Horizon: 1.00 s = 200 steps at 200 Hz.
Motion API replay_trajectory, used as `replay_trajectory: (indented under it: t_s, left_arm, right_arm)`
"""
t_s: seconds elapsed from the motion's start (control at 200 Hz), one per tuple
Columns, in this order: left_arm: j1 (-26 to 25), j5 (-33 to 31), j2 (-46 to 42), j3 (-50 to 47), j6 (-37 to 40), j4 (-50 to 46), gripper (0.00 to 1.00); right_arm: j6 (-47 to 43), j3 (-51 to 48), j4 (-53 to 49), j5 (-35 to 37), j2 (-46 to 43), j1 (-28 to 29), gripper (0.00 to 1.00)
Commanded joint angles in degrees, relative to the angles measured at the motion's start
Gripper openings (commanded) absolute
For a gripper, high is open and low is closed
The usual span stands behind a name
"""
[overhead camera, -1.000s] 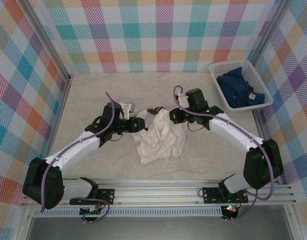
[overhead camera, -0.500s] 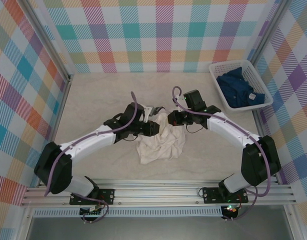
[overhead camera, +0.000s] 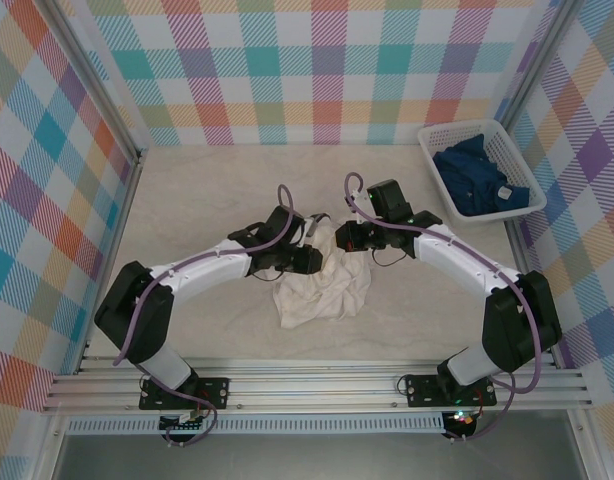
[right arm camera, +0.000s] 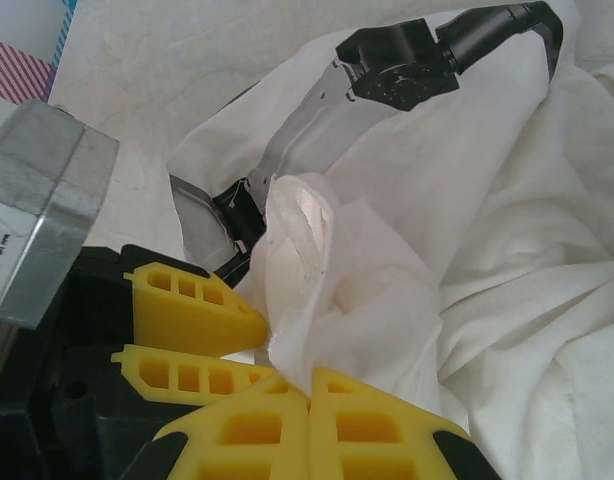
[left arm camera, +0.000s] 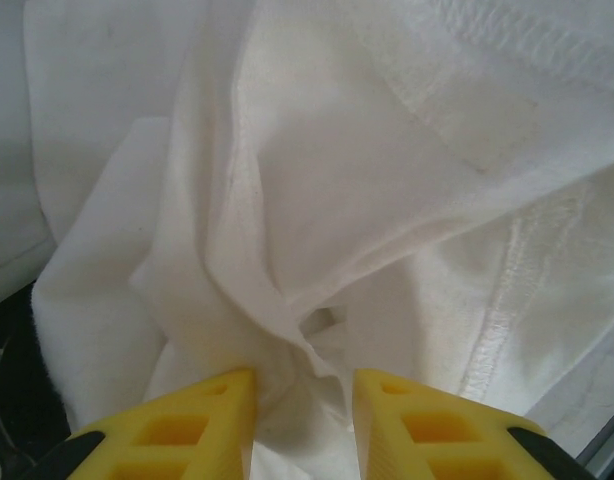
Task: Fold the inside-out t-shirt
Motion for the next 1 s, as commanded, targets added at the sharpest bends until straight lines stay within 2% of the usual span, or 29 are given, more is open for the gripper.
replay_trajectory:
  t_s: [0.0,0.325,0.42,0.545,0.62,0.78,0.92,0.995]
  left_arm:
    - [-0.5,1.4,1.3,2.7,0.3,0.9,0.31]
    - [-0.6,1.5,5.4,5.7,1.5,0.9,0.26]
    - [-0.5,1.3,6.2,6.7,1.8,0.8,0.21]
    - [-0.4,1.0,5.4,6.9,2.5,0.8,0.07]
    - [-0.2,0.9,3.3,5.6,3.0,0.9,0.0]
    - [1.8,5.3,-4.7,-0.9,3.7,3.5,0.0]
    - [5.2,11.7,-12.1,-6.7,1.1,6.3,0.0]
    - [7.3,13.2,-16.1,-9.3,-0.7,7.6,0.0]
  right_arm:
    - [0.1,-0.4,0.8,-0.5,-1.4,-0.4,0.0]
    - [0.4,-0.9,1.2,-0.7,-1.4,-0.4,0.0]
    - [0.4,-1.0,1.3,-0.8,-1.4,-0.4,0.0]
    - [-0.2,-1.1,0.8,0.1,-1.3,-0.4,0.0]
    - [-1.1,-1.1,-0.2,1.4,-1.6,-0.6,0.0]
    - [-1.9,-1.4,-0.9,2.8,-3.1,-2.1,0.0]
    - [-2.4,-1.1,-1.1,3.5,-3.1,-2.4,0.0]
    - [-2.4,-0.8,-0.9,3.9,-3.1,-2.4,0.0]
